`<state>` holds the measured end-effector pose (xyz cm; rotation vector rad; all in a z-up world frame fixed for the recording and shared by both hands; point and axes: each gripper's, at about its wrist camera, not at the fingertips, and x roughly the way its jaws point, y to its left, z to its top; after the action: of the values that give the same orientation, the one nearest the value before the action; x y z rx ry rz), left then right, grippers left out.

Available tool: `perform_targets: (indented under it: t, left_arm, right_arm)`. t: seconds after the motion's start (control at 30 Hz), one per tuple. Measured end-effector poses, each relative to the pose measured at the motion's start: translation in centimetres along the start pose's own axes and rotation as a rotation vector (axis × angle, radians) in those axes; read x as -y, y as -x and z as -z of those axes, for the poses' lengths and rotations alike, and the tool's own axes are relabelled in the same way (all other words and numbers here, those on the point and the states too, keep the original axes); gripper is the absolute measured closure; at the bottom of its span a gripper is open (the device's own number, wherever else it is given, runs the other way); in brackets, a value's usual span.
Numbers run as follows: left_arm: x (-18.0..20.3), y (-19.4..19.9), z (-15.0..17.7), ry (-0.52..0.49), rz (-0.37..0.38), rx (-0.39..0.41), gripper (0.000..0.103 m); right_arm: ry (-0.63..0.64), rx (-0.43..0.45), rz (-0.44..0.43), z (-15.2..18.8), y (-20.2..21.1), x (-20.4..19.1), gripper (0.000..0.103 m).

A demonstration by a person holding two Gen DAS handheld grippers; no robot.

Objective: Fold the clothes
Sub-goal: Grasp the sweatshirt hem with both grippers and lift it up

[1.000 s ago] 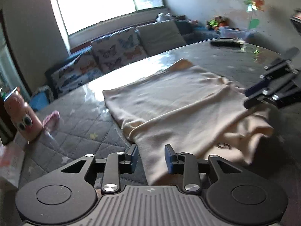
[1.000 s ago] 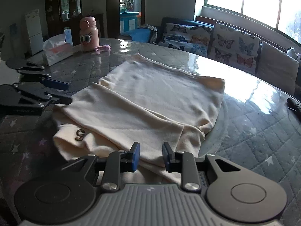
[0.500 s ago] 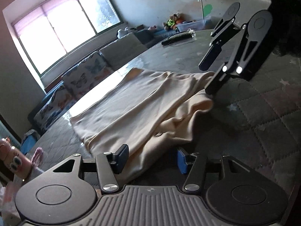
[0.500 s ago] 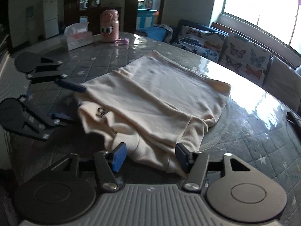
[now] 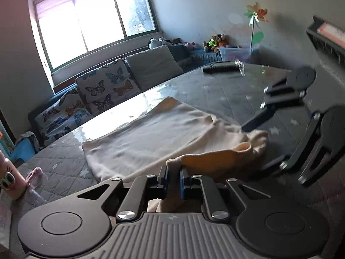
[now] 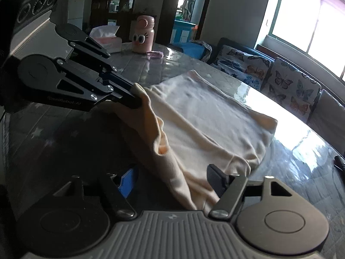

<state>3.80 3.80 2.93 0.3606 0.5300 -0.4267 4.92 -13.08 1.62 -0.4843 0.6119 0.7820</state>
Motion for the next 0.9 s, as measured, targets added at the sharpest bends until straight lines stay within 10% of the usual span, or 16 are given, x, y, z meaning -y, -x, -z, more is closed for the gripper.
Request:
perform_targets:
  t: [0.23, 0.63, 0.9]
  left_arm:
    - [-0.1, 0.6, 1.6, 0.013, 0.004, -0.023, 0.077]
    - [1.5, 1.1, 5.0, -0.154, -0.086, -0.039, 0.062]
    - [1.0, 1.4, 4.8, -0.152, -0.063, -0.036, 0.098]
  right_arm:
    - [-0.133, -0.023, -0.055, -0.3, -1.5, 1.9, 0.08]
    - [-0.205, 0.0, -0.058, -1.2, -0.8, 2.7, 0.089]
    - [-0.21, 0.035, -0.036, -1.2, 0.1, 2.3, 0.093]
